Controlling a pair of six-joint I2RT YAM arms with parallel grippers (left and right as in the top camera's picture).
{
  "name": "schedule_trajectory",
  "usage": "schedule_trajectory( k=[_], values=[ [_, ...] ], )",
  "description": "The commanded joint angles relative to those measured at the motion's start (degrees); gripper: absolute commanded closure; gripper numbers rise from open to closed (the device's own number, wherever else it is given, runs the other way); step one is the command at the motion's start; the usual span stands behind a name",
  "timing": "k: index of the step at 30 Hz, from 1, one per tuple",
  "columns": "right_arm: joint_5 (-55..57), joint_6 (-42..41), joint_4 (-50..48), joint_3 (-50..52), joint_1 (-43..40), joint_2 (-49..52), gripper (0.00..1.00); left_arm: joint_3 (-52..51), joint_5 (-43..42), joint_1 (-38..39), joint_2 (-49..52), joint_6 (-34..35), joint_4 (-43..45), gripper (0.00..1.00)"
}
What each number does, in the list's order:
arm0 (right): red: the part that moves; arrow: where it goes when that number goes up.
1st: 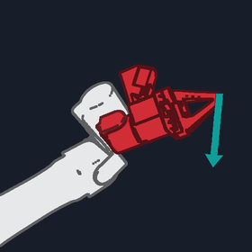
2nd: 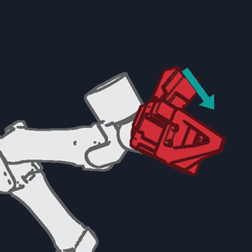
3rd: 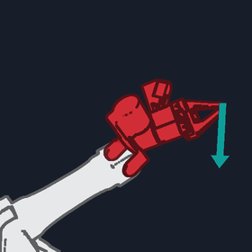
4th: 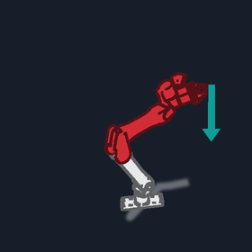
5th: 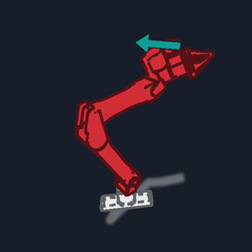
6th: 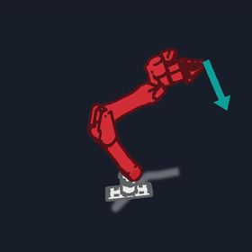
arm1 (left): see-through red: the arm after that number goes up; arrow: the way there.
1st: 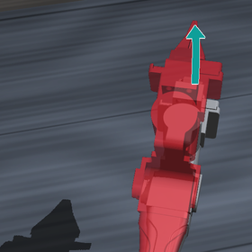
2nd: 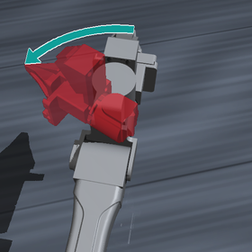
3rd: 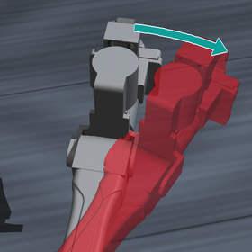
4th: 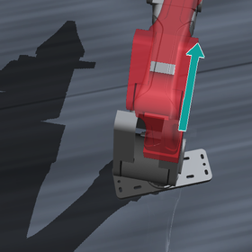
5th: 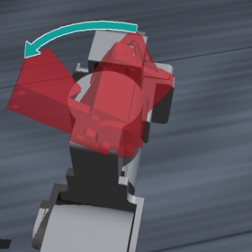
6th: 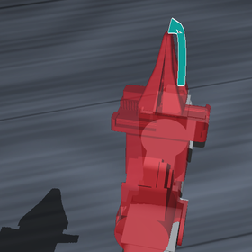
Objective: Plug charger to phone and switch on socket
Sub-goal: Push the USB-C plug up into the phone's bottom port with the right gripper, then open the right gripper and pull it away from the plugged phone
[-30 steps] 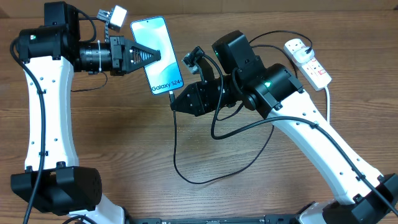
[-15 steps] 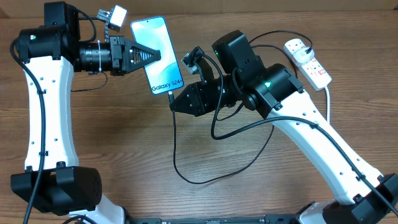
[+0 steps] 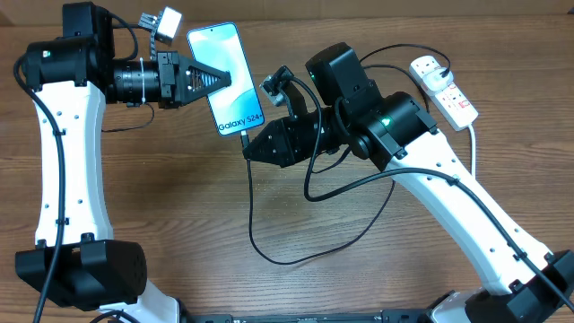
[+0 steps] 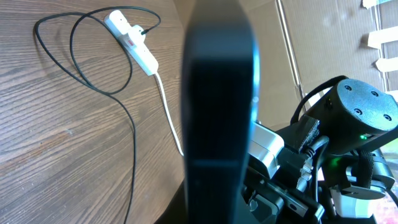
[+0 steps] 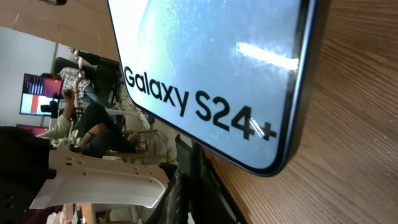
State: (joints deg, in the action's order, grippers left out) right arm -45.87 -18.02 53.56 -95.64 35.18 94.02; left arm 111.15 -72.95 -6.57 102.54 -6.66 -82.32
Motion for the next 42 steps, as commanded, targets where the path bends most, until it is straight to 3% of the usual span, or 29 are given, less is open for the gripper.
schedule_trajectory(
  k=[1,42],
  values=[
    [-0.7,-0.2,-0.8,-1.9,-0.4,-1.6,0.96,0.6,-3.0,0.3,0.1,-1.9,0.0,0.96],
    [3.0,0.0,-7.1,-1.9,-0.6,-1.5,0.96,0.6,-0.9,0.3,0.1,-8.0,-7.2,0.96]
  ],
)
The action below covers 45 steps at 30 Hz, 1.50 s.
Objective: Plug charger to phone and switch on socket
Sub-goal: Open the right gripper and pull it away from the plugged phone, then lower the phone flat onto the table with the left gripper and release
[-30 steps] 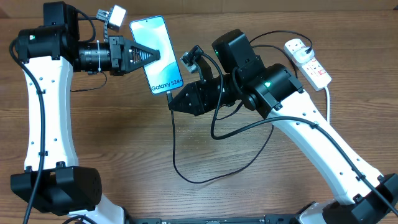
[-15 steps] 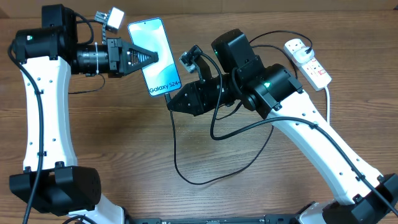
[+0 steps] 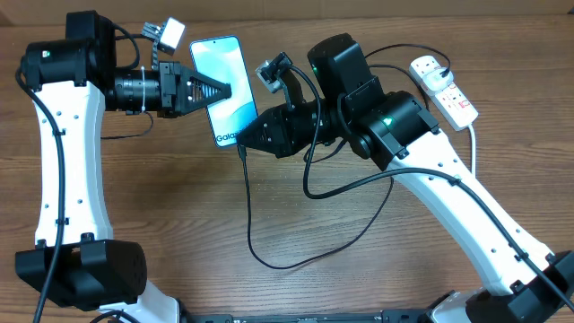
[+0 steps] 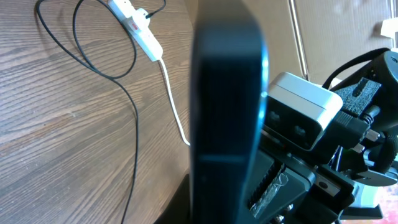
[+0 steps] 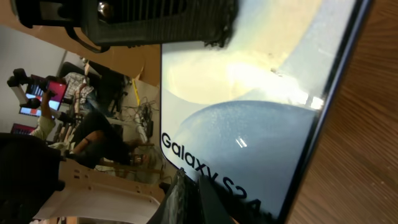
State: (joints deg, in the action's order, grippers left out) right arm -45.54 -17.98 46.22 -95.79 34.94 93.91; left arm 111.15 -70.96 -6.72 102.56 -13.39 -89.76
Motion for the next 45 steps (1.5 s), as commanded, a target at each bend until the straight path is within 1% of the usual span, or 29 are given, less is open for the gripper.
schedule_trajectory(
  k=[1,3,6,7,9,10,11,12,14,16,18,20,24,29,32,37,45],
  values=[
    [3.0,-0.1,0.6,-1.8,-0.7,-1.4,0.93,0.6,-2.1,0.3,0.1,-1.2,0.9,0.96],
    [3.0,-0.5,0.9,-1.8,-1.4,-1.4,0.89,0.6,-0.5,0.3,0.1,-0.9,2.1,0.96],
    [3.0,-1.6,2.2,-1.8,-3.5,-1.4,0.79,0.6,4.1,0.3,0.1,2.7,4.9,0.96],
    [3.1,-1.6,2.9,-1.8,-4.1,-1.4,0.74,0.6,5.8,0.3,0.1,3.8,5.7,0.96],
    [3.2,-1.5,5.0,-1.8,-5.9,-1.4,0.57,0.6,8.9,0.3,0.2,5.2,6.9,0.96],
    [3.7,-1.5,5.9,-1.8,-6.7,-1.4,0.44,0.6,10.3,0.4,0.4,5.7,7.3,0.96],
    [4.6,-1.5,7.1,-1.8,-7.5,-1.4,0.25,0.6,11.8,0.5,0.7,6.2,7.5,0.96],
    [6.2,-1.6,8.5,-1.8,-8.4,-1.4,0.11,0.6,13.2,0.6,1.0,6.2,7.5,0.96],
    [10.2,-2.2,11.4,-1.8,-10.1,-1.4,0.00,0.6,16.9,1.1,2.2,6.1,7.5,0.96],
    [16.0,-4.6,14.6,-1.8,-11.6,-1.4,0.00,0.6,18.7,1.9,3.8,5.5,7.0,0.96],
    [21.2,-6.2,17.8,-1.8,-12.8,-1.4,0.00,0.6,18.7,3.2,5.5,2.5,6.1,0.95],
    [24.5,-6.0,20.9,-1.8,-13.9,-1.4,0.00,0.6,19.0,5.0,7.5,1.1,5.6,0.96],
    [29.5,-6.0,24.5,-1.7,-14.8,-1.2,0.00,0.6,20.9,8.9,12.0,1.0,6.5,0.96],
    [31.7,-6.1,25.5,-1.7,-15.5,-1.2,0.00,0.6,21.3,12.3,18.4,0.6,9.7,0.96],
    [36.7,-6.1,25.8,-1.7,-15.5,-1.2,0.00,0.6,23.1,13.6,22.4,-1.0,12.1,0.96],
    [42.2,-6.1,26.0,-1.7,-15.6,-1.2,0.00,0.6,23.1,14.7,27.7,-2.0,13.7,0.96],
    [43.1,-6.3,25.9,-1.7,-15.7,-1.2,0.00,0.6,23.3,15.2,32.3,-2.3,17.0,0.96]
  ],
)
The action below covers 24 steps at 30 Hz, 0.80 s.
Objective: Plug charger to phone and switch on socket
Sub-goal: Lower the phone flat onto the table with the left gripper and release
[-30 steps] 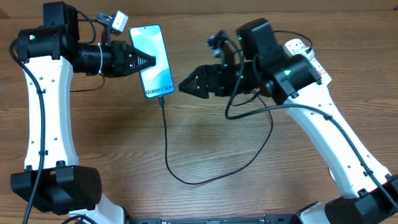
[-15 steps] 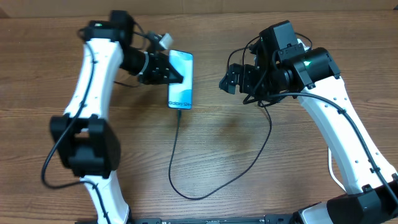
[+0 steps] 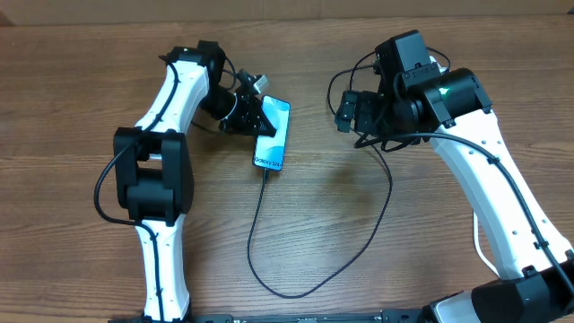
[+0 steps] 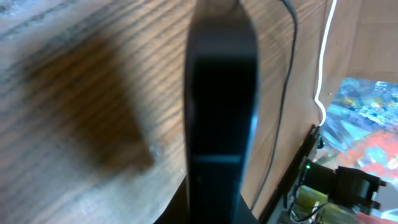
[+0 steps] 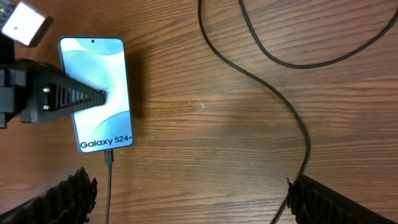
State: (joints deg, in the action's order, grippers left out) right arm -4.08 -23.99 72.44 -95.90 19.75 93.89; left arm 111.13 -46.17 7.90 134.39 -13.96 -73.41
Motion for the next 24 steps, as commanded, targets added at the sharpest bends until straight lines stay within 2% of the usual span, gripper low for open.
schedule_trajectory(
  k=[1,12,16,24],
  values=[
    [1.7,-0.3,-0.3,-1.6,-0.5,-1.2,0.00,0.6,-1.4,0.6,0.6,-1.7,1.1,0.96],
    [1.5,-1.8,0.2,-1.6,-0.5,-1.0,0.00,0.6,-1.2,0.9,2.1,4.5,7.5,0.96],
    [1.5,-1.8,0.7,-1.6,-0.5,-0.9,0.00,0.6,1.5,0.9,3.6,6.8,8.0,0.96],
    [1.4,-1.8,1.2,-1.6,-0.5,-0.4,0.00,0.6,1.8,0.9,5.0,6.9,7.8,0.96]
  ],
)
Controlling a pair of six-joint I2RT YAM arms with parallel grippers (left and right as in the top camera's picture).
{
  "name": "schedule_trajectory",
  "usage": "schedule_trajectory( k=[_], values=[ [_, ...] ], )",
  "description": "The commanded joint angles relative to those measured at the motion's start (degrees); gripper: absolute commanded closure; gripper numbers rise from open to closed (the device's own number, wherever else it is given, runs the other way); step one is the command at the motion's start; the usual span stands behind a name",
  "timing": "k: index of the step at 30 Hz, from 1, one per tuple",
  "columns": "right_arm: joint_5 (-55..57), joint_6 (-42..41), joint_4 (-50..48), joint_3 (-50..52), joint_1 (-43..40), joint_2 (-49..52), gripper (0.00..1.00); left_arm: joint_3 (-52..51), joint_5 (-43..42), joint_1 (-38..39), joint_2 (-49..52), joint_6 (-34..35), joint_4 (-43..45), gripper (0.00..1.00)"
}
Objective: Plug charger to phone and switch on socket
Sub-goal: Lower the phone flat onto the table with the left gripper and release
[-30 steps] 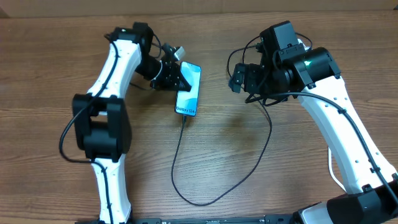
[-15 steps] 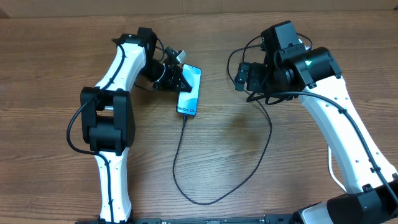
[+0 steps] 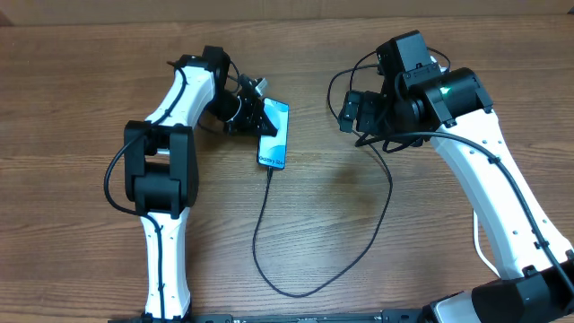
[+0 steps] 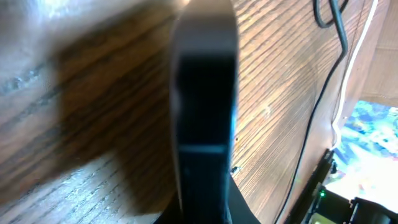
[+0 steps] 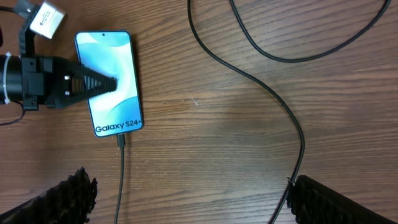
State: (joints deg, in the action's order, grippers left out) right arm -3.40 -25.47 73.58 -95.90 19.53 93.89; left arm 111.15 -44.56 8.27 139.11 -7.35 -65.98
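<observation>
The phone (image 3: 273,135), screen up and reading "Galaxy S24+", lies flat and low over the table, with my left gripper (image 3: 258,118) shut on its side. The left wrist view shows only its dark edge (image 4: 205,112). From the right wrist view, one left finger (image 5: 81,87) lies across the phone (image 5: 118,93). The black charger cable (image 3: 255,235) is plugged into the phone's bottom end (image 5: 122,140). My right gripper (image 3: 352,112) hangs open and empty above the table, well right of the phone, its fingers (image 5: 68,199) spread wide. The socket is out of view.
The black cable (image 5: 298,134) loops across the wooden table (image 3: 179,269) from the phone toward the right arm. A white lead (image 4: 357,37) shows at the far edge in the left wrist view.
My left gripper has shifted only slightly with the phone, which is still plugged in. The right gripper remains open above the table, right of the phone.
At first my left gripper held the phone up while the right gripper was at its bottom end with the cable. Then the right gripper was still at that end. After that the phone was low over the table with the cable in, the right gripper open and away.
</observation>
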Motion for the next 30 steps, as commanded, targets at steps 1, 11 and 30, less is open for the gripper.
schedule_trajectory(
  k=[1,11,30],
  values=[
    [0.8,-0.3,0.1,-1.6,-0.3,-0.4,0.00,0.5,0.2,0.5,0.3,0.3,0.4,0.96],
    [0.8,-1.8,0.1,-1.6,-0.3,-0.4,0.00,0.5,7.3,0.5,0.3,0.3,0.5,0.88],
    [0.7,-3.1,0.6,-1.6,-0.3,-0.4,0.00,0.6,20.9,0.3,0.3,1.0,-1.5,0.39]
  ],
)
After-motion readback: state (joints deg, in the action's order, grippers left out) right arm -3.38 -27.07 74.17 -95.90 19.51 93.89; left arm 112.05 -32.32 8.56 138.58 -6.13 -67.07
